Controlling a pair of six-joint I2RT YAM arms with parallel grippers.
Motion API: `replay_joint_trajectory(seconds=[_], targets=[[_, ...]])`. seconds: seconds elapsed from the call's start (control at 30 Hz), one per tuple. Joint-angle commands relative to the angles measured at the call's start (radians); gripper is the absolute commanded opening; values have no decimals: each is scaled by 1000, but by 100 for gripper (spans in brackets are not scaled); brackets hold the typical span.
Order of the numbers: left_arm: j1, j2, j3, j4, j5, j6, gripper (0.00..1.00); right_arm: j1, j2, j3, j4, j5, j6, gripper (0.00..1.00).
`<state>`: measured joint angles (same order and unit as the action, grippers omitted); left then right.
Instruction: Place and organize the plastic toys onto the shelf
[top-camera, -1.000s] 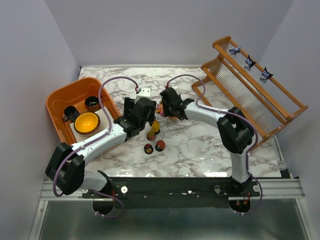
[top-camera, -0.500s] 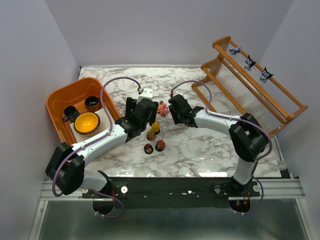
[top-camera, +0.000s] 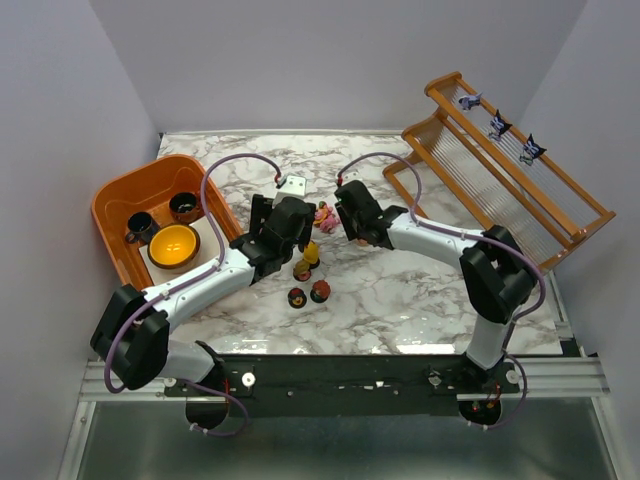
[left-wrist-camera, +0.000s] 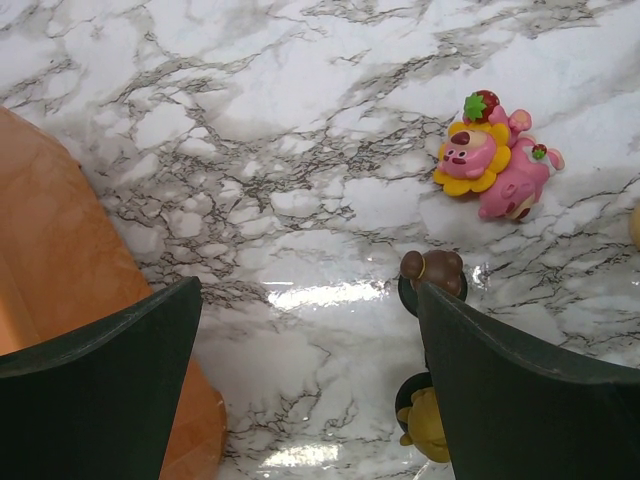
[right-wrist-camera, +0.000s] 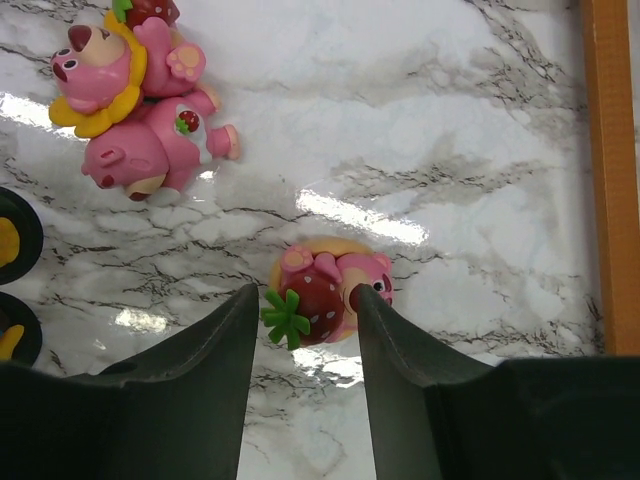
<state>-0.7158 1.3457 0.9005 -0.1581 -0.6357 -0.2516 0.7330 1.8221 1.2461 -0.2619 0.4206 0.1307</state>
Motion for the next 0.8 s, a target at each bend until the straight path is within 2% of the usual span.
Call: replay_joint_trajectory(seconds=[0.0,0.77], targets=[[-7,-17,-14,32,-41,11,99,0,34,23,-28,-16,-17,50],[-13,-17,-14,42,-50,28,99,2,60,33,-74,-16,-39,49]])
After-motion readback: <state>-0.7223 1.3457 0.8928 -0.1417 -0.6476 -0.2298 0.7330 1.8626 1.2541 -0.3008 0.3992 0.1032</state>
